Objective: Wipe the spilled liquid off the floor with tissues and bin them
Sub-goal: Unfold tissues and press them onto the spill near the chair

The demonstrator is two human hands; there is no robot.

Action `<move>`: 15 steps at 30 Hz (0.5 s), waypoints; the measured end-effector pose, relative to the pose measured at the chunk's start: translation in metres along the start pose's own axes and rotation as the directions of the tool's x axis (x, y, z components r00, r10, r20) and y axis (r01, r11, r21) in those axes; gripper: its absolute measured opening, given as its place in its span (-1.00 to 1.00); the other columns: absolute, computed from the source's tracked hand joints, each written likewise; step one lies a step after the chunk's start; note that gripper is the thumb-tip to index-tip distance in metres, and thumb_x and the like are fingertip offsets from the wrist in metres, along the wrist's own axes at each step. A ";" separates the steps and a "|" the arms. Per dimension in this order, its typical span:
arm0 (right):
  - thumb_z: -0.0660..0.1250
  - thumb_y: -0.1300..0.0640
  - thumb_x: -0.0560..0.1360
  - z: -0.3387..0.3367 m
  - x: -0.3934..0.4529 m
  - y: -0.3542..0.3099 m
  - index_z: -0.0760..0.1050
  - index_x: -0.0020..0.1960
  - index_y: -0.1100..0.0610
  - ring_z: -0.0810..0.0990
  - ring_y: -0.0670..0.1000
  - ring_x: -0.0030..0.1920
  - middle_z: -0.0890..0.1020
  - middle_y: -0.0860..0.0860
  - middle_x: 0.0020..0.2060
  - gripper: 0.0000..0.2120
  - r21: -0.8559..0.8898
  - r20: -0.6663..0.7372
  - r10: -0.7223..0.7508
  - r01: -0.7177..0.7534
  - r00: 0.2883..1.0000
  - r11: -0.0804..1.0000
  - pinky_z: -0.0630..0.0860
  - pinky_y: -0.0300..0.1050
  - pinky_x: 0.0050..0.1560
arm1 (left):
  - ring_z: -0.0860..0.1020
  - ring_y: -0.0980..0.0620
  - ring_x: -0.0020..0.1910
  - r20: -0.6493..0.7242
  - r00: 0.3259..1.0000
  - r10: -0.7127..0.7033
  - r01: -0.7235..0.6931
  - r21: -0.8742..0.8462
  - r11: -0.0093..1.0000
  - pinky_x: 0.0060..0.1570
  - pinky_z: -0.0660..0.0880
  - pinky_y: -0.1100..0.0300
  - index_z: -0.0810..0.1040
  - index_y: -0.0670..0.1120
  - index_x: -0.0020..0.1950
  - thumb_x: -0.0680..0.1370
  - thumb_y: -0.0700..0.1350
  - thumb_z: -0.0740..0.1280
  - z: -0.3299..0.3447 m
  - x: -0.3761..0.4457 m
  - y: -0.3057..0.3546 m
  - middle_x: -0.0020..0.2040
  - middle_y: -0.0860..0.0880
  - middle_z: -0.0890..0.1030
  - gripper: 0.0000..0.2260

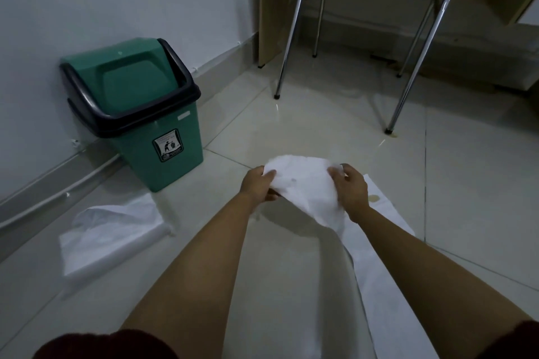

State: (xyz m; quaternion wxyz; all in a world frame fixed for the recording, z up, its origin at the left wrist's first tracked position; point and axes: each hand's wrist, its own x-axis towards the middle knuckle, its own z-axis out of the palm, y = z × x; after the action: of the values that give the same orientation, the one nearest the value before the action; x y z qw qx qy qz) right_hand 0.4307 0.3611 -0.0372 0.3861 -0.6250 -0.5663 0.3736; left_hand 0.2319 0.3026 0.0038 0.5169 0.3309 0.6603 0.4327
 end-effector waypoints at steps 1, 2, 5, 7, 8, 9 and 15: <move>0.26 -0.04 0.57 -0.001 0.004 0.002 0.53 0.09 0.14 0.55 0.09 0.04 0.59 0.00 -0.05 -0.73 -0.030 0.007 -0.012 0.013 1.000 0.999 0.37 -0.12 0.05 | 0.54 -0.08 -0.24 -0.019 1.000 0.017 -0.016 0.027 1.000 -0.43 0.54 0.26 0.47 -0.23 0.26 0.62 -0.15 0.20 0.002 0.002 -0.001 0.02 -0.17 0.53 -0.74; 0.25 -0.03 0.57 -0.003 0.007 0.006 0.54 0.10 0.14 0.54 0.09 0.05 0.58 -0.01 -0.05 -0.73 -0.051 0.015 -0.019 0.020 1.000 0.998 0.38 -0.11 0.06 | 0.53 -0.11 -0.14 -0.039 0.999 0.038 -0.035 0.075 0.997 -0.30 0.54 0.19 0.50 -0.22 0.22 0.61 -0.15 0.22 0.004 0.006 -0.004 0.03 -0.16 0.52 -0.76; 0.23 -0.01 0.59 -0.007 0.017 0.017 0.52 0.00 0.18 0.50 0.09 -0.07 0.56 0.03 -0.14 -0.75 -0.139 0.048 -0.035 0.041 0.998 0.989 0.34 -0.11 -0.07 | 0.49 -0.09 -0.03 -0.085 0.992 0.092 -0.065 0.281 0.957 -0.05 0.41 0.13 0.54 -0.23 0.03 0.58 -0.16 0.28 0.006 0.012 -0.014 -0.01 -0.20 0.55 -0.85; 0.20 0.01 0.60 -0.010 0.023 0.024 0.52 0.03 0.20 0.48 0.07 -0.10 0.55 0.04 -0.14 -0.74 -0.169 0.050 -0.032 0.040 0.998 0.985 0.30 -0.13 -0.09 | 0.54 -0.15 0.05 -0.132 0.987 0.093 -0.050 0.300 0.953 0.07 0.46 0.07 0.50 -0.26 0.12 0.55 -0.21 0.31 0.007 0.013 -0.021 0.09 -0.23 0.58 -0.81; 0.20 0.02 0.61 -0.011 0.026 0.025 0.52 0.08 0.20 0.47 0.06 -0.09 0.55 0.03 -0.11 -0.74 -0.177 0.049 -0.038 0.046 0.998 0.983 0.29 -0.14 -0.07 | 0.54 -0.16 0.06 -0.159 0.982 0.101 -0.053 0.279 0.959 0.11 0.47 0.05 0.43 -0.21 0.15 0.53 -0.25 0.32 0.007 0.013 -0.024 0.11 -0.23 0.57 -0.79; 0.19 0.03 0.61 -0.012 0.031 0.026 0.52 0.12 0.20 0.47 0.05 -0.07 0.54 0.02 -0.09 -0.73 -0.185 0.054 -0.046 0.055 0.997 0.981 0.30 -0.14 -0.04 | 0.53 -0.15 0.03 -0.180 0.976 0.118 -0.069 0.257 0.964 0.10 0.47 0.04 0.34 -0.15 0.13 0.52 -0.30 0.32 0.007 0.014 -0.026 0.08 -0.22 0.55 -0.75; 0.21 0.03 0.60 -0.005 0.060 0.020 0.53 0.15 0.16 0.47 0.03 -0.07 0.59 0.06 -0.03 -0.74 -0.230 0.070 -0.084 0.098 0.994 0.968 0.32 -0.16 -0.04 | 0.47 -0.07 -0.08 -0.122 0.913 0.390 -0.309 0.419 0.854 -0.06 0.37 0.20 0.50 -0.17 -0.16 0.44 -0.50 0.17 0.015 0.028 -0.033 -0.11 -0.17 0.53 -0.75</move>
State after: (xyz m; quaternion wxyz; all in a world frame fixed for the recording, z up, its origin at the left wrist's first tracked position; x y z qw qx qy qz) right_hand 0.4483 0.4189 -0.0554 0.3095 -0.6280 -0.6456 0.3050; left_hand 0.2404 0.3171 -0.0389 0.2829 0.4963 0.7107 0.4106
